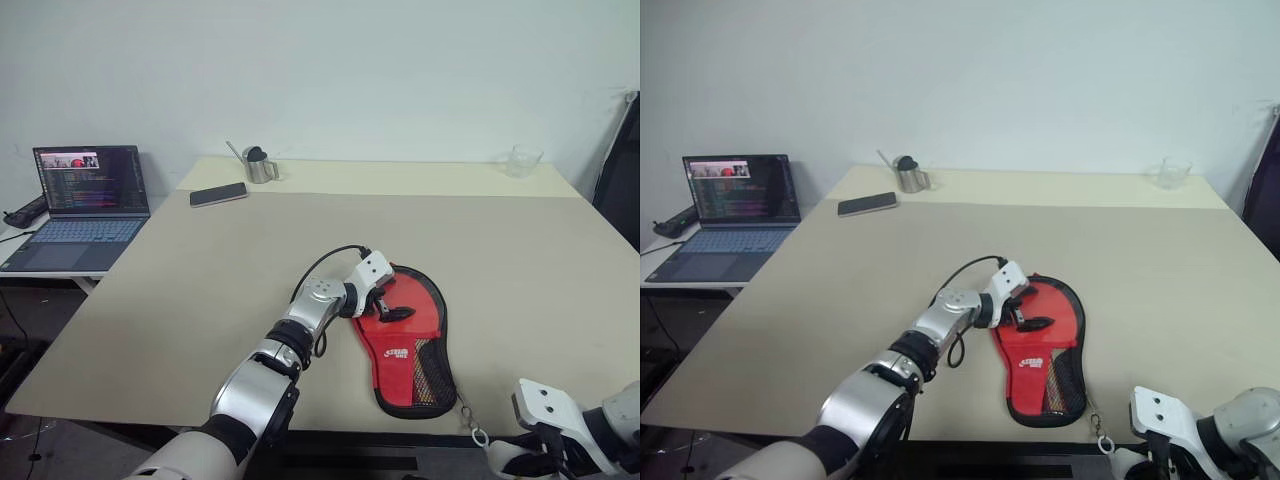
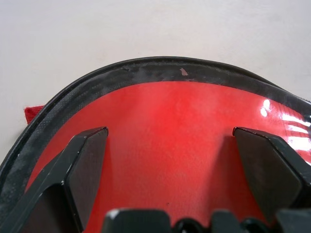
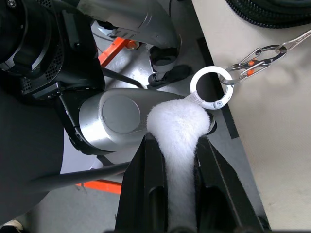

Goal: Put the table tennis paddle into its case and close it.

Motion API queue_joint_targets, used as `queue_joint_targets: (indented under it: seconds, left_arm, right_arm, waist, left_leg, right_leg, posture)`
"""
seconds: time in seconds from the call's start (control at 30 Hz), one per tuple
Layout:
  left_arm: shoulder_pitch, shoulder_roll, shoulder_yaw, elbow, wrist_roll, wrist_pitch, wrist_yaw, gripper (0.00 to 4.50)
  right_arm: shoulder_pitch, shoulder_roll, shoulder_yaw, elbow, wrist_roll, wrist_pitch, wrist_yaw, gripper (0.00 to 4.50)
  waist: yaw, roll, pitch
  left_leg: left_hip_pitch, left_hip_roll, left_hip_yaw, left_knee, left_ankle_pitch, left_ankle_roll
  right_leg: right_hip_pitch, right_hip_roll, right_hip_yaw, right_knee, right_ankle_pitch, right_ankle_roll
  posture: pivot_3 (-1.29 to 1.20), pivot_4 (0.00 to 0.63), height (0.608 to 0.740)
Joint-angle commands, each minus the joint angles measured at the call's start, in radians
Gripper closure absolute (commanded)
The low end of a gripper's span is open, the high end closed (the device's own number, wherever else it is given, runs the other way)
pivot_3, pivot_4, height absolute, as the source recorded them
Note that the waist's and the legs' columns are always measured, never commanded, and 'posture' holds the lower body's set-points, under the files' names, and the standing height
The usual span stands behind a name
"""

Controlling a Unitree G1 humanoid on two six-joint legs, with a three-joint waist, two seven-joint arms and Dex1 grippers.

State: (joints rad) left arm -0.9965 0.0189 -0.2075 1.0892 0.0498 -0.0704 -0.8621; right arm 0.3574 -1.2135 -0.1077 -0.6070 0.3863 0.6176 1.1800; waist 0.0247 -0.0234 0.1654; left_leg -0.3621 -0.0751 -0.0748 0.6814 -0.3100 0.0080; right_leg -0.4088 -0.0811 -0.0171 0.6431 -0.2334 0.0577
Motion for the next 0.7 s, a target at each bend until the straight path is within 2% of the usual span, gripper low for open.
queue_joint_targets:
  seconds: [0.03,0.43,0.7]
  left_arm:
    - [0.003,0.01,-0.009,0.017,0.027,0.012,0.005,0.0]
    - [0.002,0.014,-0.007,0.018,0.028,0.012,0.01,0.0]
    - [-0.004,0.011,-0.007,0.02,0.028,0.009,0.013,0.0]
  right_arm:
    - [0.026,-0.016,-0.025,-0.02,0.028,-0.012,0.054,4.3]
    - [0.014,-0.007,-0.038,0.004,0.014,-0.018,0.053,4.3]
    - [-0.161,0.007,-0.008,0.115,-0.038,-0.054,0.003,4.3]
  waist:
    - [0.0,0.0,0.0]
    - [0.0,-0.001,0.0]
    - [-0.002,-0.001,0.0]
  left_leg:
    - [0.0,0.0,0.0,0.0,0.0,0.0]
    - [0.0,0.0,0.0,0.0,0.0,0.0]
    - [0.001,0.0,0.0,0.0,0.0,0.0]
  right_leg:
    - [0.0,0.0,0.0,0.0,0.0,0.0]
    - [0.0,0.0,0.0,0.0,0.0,0.0]
    - [0.0,0.0,0.0,0.0,0.0,0.0]
  posture:
    - [0.0,0.15,0.74]
    - [0.0,0.15,0.74]
    - [0.0,0.15,0.74]
